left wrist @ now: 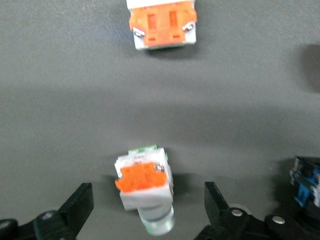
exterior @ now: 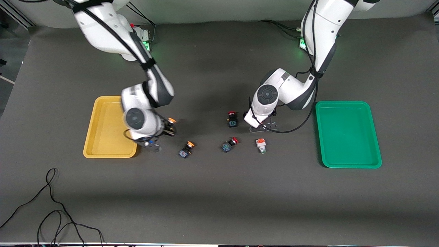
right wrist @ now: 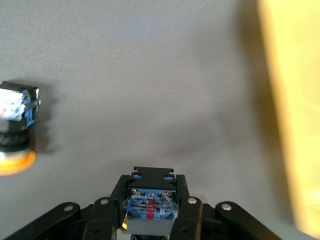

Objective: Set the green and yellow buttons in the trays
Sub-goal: 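Grasp the black button with the right gripper while the left gripper grasps the white button, then lower the black button into the yellow tray while the left gripper carries the white button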

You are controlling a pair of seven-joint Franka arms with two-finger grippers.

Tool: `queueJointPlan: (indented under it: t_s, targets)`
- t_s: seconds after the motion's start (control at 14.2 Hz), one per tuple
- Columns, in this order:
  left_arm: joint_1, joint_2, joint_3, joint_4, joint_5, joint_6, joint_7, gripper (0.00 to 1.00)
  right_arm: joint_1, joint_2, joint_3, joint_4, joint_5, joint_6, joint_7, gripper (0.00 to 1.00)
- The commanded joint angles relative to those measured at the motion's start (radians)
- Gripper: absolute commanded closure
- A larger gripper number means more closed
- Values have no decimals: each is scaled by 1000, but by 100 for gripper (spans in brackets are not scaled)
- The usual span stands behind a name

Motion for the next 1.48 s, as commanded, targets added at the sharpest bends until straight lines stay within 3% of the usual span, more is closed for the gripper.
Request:
queueJointPlan:
  t_s: [0.0, 0.14, 0.28, 0.42, 0.56, 0.77, 0.91, 1.05, 1.12, 1.19, 1.26, 1.41]
  targets:
    - [6, 3, 0, -3, 27, 15, -27, 21, -137, -109, -1, 114, 20, -267, -204, 100]
    - [13, 2, 0, -3, 25, 15, -32, 58, -206, -178, -62, 122, 8, -361, -450, 100]
    - [16, 2, 2, -3, 25, 13, -50, 77, -209, -193, -221, 67, 8, -357, -679, 100]
    - [16, -6, 0, 6, 24, -8, -61, 79, -211, -178, -312, -36, 20, -244, -805, 100]
    - [33, -75, -1, 18, 10, -84, -60, 79, -211, -163, -317, -156, 20, -59, -818, 100]
    - [39, -181, -6, 110, -56, -288, -40, 79, -205, -114, -313, -357, 42, 279, -815, 100]
    - [71, -247, -4, 150, -87, -382, 20, 79, -200, -59, -308, -372, 129, 327, -823, 100]
    - [140, -310, -3, 150, -131, -453, 145, 79, -197, -48, -306, -371, 134, 329, -823, 100]
    - [195, -342, -1, 146, -150, -497, 226, 79, -194, -46, -305, -368, 134, 326, -818, 90]
    - [258, -366, -1, 146, -159, -554, 314, 79, -191, -49, -305, -363, 134, 321, -814, 27]
    - [318, -391, -1, 146, -159, -608, 397, 79, -179, -61, -305, -359, 134, 318, -807, 0]
    - [441, -413, 3, 138, -148, -656, 568, 79, -157, -80, -305, -284, 134, 223, -794, 0]
